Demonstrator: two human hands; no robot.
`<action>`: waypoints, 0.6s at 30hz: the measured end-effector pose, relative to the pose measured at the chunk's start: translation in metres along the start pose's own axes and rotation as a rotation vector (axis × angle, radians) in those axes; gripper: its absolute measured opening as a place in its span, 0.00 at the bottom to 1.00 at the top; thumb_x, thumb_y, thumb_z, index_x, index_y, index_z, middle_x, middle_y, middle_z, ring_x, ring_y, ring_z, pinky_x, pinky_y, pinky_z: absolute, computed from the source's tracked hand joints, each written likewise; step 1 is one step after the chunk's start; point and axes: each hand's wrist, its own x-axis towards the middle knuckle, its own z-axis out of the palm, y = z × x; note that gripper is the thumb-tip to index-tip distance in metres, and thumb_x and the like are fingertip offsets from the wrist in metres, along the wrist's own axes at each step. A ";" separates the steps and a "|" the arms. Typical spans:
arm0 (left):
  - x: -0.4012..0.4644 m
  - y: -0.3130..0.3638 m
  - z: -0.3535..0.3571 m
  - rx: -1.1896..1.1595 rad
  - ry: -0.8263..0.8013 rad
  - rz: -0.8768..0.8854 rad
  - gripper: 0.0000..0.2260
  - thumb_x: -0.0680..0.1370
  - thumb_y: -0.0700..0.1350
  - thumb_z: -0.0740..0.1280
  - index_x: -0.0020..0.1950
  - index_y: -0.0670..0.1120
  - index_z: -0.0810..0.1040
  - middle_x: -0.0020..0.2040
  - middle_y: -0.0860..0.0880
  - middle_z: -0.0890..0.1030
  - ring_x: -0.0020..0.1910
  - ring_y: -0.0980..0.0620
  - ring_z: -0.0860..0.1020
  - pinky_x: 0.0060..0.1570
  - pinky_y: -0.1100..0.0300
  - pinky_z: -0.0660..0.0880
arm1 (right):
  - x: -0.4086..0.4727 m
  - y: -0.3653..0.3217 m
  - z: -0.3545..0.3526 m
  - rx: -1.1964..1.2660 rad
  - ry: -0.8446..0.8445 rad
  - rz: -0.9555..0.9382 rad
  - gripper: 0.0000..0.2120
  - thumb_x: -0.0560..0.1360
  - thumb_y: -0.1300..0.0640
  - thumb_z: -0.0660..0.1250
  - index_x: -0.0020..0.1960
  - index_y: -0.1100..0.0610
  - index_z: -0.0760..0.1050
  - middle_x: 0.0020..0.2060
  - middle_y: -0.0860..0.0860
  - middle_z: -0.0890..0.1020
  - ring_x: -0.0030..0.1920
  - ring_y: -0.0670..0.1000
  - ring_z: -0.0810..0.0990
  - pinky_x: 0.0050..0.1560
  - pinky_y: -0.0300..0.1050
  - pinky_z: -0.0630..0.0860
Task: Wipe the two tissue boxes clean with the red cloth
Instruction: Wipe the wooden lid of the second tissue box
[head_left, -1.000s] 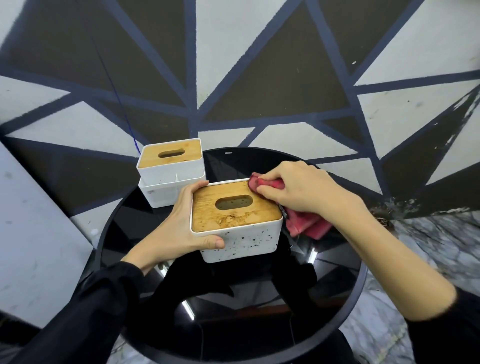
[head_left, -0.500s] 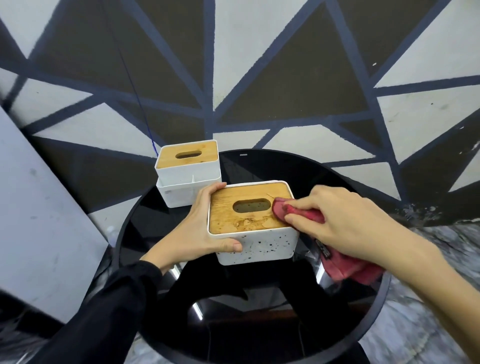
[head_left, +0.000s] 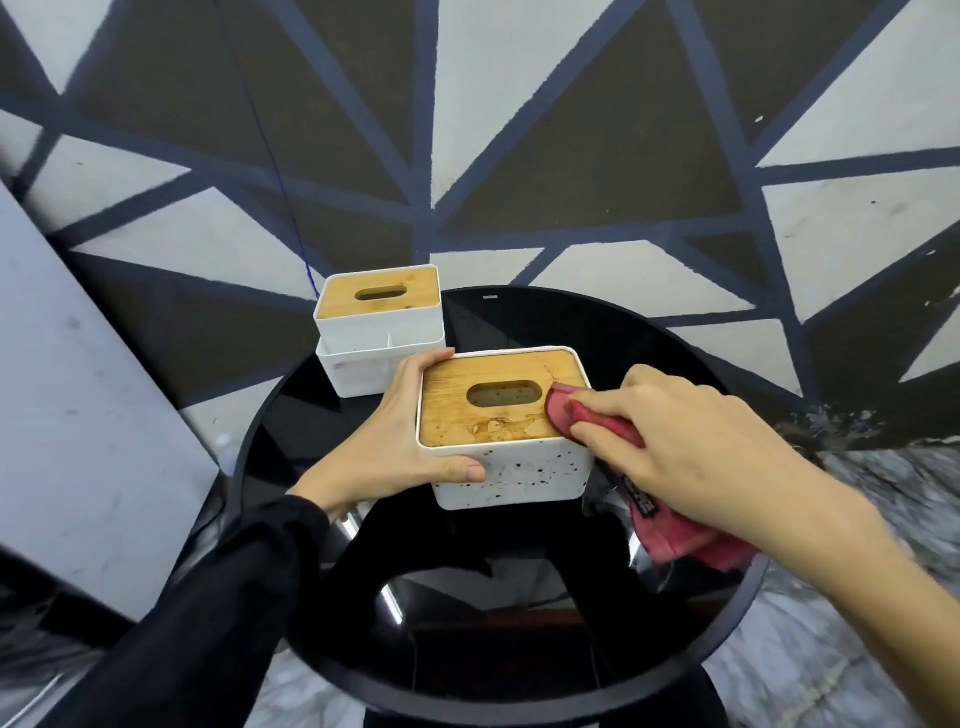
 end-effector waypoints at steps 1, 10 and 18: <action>0.000 0.000 -0.001 0.003 0.001 -0.002 0.59 0.58 0.73 0.81 0.80 0.63 0.53 0.79 0.54 0.63 0.78 0.56 0.66 0.78 0.45 0.68 | -0.004 -0.001 0.000 0.009 0.006 -0.008 0.20 0.83 0.35 0.51 0.72 0.33 0.70 0.47 0.44 0.70 0.43 0.50 0.76 0.42 0.46 0.70; 0.000 0.000 -0.002 -0.017 -0.028 -0.015 0.59 0.57 0.72 0.83 0.80 0.64 0.53 0.78 0.56 0.65 0.77 0.57 0.68 0.77 0.47 0.69 | 0.040 0.009 0.006 0.013 0.048 0.064 0.19 0.81 0.33 0.57 0.65 0.38 0.79 0.52 0.48 0.78 0.52 0.56 0.79 0.46 0.50 0.69; 0.000 0.004 -0.002 0.030 -0.023 -0.020 0.58 0.58 0.70 0.82 0.79 0.64 0.53 0.77 0.55 0.64 0.76 0.57 0.68 0.76 0.47 0.71 | 0.067 0.009 0.009 -0.042 0.072 0.072 0.19 0.83 0.38 0.58 0.66 0.44 0.78 0.52 0.51 0.77 0.50 0.58 0.77 0.47 0.50 0.66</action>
